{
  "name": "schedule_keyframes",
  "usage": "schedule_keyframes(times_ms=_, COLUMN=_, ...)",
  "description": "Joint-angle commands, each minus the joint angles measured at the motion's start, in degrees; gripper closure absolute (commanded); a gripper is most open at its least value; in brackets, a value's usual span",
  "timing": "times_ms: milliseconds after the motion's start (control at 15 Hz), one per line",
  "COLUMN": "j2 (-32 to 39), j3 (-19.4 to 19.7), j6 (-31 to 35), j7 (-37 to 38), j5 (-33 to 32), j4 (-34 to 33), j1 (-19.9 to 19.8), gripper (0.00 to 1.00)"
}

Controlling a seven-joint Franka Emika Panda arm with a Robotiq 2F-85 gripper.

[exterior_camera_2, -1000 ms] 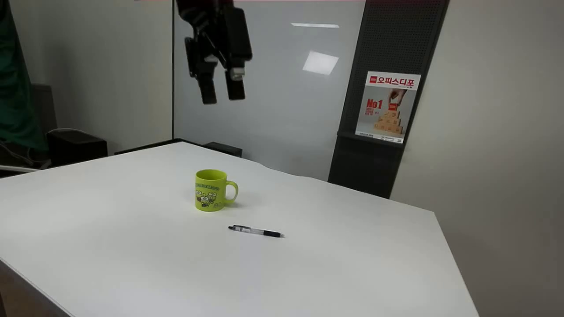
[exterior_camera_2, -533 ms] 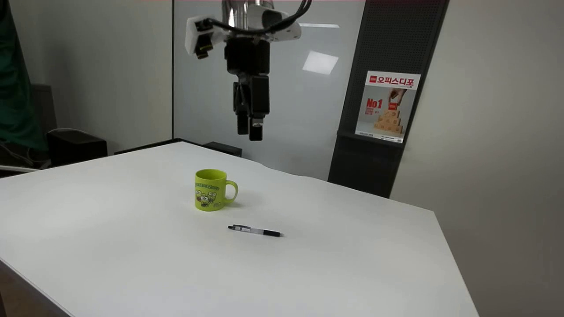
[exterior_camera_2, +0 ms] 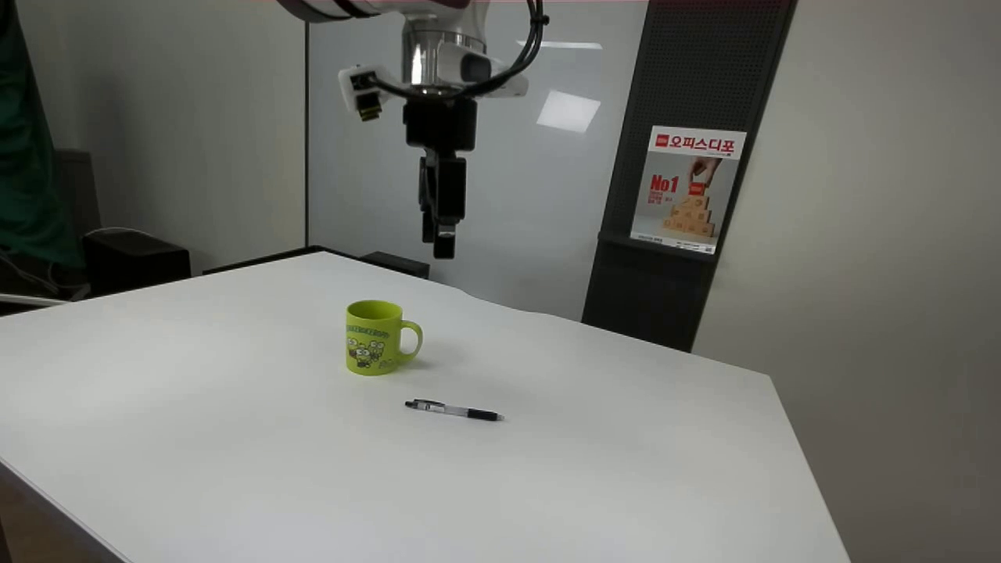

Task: Put the pen in the cup

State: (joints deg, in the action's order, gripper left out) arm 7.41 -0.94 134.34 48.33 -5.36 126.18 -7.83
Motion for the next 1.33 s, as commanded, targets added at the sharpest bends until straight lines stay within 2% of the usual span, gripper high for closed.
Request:
schedule_keyframes(times_ms=0, j2=1.2, j3=3.6, j6=8.1, j7=10.4, j5=-3.0, j4=0.8, j1=4.0, gripper=0.00)
schedule_keyframes(times_ms=400, j2=6.2, j3=9.9, j6=18.9, j7=31.4, j5=-9.9, j4=2.9, j1=8.7, gripper=0.00)
schedule_keyframes(times_ms=667, j2=10.2, j3=15.2, j6=19.6, j7=45.2, j5=-13.8, j4=3.2, j1=12.6, gripper=0.00)
schedule_keyframes(times_ms=800, j2=12.8, j3=16.7, j6=18.7, j7=50.8, j5=-13.6, j4=2.8, j1=14.0, gripper=0.00)
schedule_keyframes(times_ms=1000, j2=16.6, j3=16.7, j6=18.2, j7=54.5, j5=-10.8, j4=2.3, j1=14.7, gripper=0.00)
schedule_keyframes(times_ms=1267, j2=20.2, j3=15.3, j6=19.0, j7=52.5, j5=-6.9, j4=1.8, j1=14.6, gripper=0.00)
